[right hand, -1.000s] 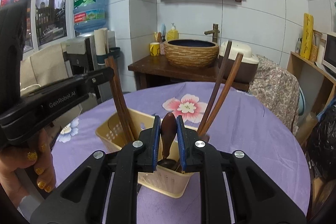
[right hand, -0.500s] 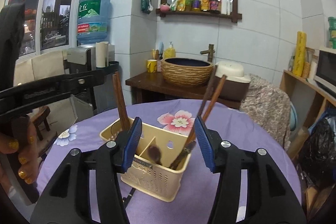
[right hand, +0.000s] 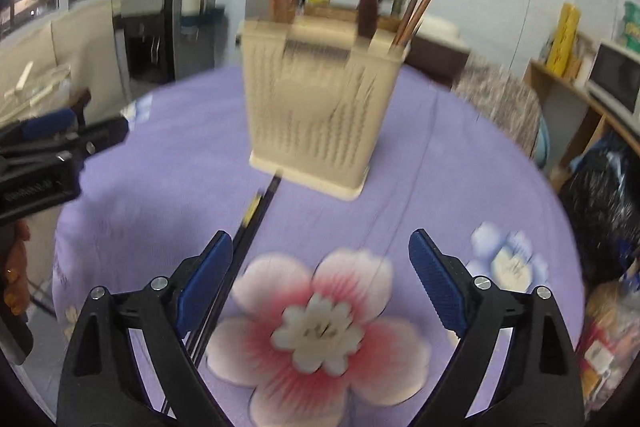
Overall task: Organize utensils
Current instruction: 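Move both open tools back down to the last dark chopsticks on the cloth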
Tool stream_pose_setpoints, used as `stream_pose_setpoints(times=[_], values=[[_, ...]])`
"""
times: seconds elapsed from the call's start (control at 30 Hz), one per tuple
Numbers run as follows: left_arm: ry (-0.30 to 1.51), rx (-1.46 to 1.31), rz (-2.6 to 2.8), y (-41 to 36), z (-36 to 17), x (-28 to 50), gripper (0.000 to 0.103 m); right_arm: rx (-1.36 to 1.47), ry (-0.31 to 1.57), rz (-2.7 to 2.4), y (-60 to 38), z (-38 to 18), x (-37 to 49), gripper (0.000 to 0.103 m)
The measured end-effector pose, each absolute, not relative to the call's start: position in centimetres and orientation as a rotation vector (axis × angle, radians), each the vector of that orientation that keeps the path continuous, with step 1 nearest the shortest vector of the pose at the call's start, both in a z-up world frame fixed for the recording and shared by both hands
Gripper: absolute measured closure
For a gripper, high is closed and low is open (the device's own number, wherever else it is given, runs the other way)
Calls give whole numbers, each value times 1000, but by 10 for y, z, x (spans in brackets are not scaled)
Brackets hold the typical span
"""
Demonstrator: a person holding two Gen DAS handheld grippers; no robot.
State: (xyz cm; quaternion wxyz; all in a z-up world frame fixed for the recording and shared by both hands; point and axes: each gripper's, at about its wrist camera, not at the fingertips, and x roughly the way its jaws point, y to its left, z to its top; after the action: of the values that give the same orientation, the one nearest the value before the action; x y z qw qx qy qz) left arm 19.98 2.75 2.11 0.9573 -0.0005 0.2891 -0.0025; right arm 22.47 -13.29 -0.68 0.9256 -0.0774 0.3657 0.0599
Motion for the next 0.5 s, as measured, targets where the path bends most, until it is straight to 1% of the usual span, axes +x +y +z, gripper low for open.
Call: stream_pose_setpoints(times=[0.3, 0.4, 0.5], values=[[641, -16, 25, 48, -1, 190, 6, -122, 882, 124, -118, -41, 233, 14], [642, -13, 22, 44, -3, 184, 6, -124, 901, 120, -115, -48, 233, 14], [641, -22, 16, 45, -3, 183, 6, -129, 904, 104, -114, -50, 234, 16]])
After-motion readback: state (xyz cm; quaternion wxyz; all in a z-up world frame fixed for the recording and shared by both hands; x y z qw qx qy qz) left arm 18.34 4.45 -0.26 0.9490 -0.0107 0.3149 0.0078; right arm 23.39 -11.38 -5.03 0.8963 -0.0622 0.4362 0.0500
